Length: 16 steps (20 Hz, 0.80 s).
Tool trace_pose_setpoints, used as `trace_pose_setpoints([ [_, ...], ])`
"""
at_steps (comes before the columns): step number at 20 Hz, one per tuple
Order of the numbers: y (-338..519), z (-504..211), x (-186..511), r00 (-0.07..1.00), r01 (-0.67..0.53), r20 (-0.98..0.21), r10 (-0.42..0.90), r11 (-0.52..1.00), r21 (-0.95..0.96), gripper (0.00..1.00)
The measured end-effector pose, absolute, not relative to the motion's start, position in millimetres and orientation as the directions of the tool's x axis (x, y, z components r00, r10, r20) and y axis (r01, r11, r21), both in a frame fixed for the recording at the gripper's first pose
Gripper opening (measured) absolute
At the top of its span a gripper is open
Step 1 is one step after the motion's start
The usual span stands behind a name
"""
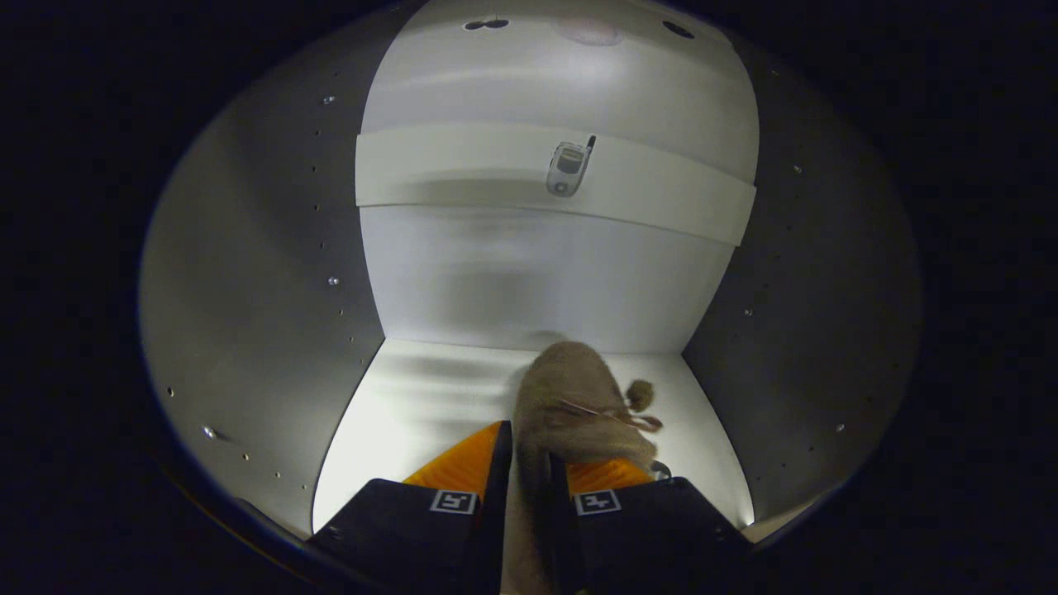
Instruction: Open the shoe cabinet door, grab the shoes and put them into the shoe cabinet, then close the shoe cabinet door.
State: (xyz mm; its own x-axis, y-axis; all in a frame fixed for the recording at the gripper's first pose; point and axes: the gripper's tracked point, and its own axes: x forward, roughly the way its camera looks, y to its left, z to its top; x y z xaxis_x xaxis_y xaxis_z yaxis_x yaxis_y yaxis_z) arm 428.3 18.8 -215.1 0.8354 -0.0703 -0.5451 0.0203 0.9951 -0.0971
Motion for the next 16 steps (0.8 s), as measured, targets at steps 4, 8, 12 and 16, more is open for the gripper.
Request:
trace_pose_setpoints([
  [4, 21, -208, 421, 0.843, 0.026, -0.534, -0.066, 0.996, -0.080, 0.65],
  [8, 22, -208, 408, 0.841, 0.029, -0.535, -0.077, 0.995, -0.098, 0.86],
  [12, 21, -196, 394, 0.849, 0.037, -0.521, -0.089, 0.993, -0.109, 0.95],
  [16, 18, -180, 378, 0.863, 0.054, -0.497, -0.094, 0.994, -0.094, 0.99],
])
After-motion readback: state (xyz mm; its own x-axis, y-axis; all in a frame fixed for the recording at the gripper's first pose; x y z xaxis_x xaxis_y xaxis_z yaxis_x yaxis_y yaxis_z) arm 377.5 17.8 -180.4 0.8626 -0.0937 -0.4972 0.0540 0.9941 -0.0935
